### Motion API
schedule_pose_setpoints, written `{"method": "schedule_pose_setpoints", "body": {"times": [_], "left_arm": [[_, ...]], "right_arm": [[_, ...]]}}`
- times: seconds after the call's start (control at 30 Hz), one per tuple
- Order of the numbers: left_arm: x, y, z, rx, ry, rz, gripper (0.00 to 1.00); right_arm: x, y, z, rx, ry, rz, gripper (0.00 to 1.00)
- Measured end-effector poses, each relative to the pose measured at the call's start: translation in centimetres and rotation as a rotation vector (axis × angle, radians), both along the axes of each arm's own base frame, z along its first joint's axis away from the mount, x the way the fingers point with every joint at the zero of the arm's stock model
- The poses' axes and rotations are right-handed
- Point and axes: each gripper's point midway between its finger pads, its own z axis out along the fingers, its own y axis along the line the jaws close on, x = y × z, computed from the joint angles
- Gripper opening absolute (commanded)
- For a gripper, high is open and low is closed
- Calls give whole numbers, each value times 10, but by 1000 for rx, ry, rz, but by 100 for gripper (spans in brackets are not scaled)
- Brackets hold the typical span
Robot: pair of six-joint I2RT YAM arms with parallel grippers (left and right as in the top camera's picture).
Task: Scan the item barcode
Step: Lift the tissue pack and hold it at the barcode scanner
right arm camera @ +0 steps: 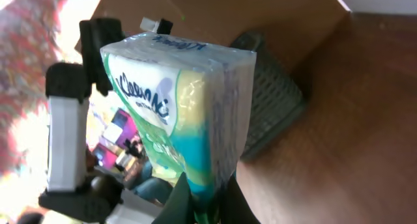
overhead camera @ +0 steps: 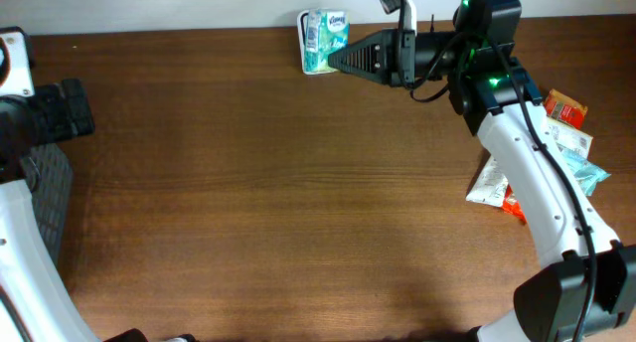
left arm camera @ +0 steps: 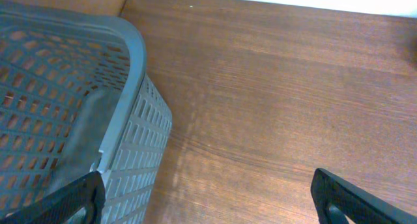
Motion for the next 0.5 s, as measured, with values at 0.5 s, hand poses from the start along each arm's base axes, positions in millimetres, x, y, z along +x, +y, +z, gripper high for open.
{"method": "schedule_pose_setpoints", "body": {"times": [0.5], "left_arm": [[0,0,0,0,0,0,99]], "right_arm": [[49,-29,-117,-811,112,-580,4]]}}
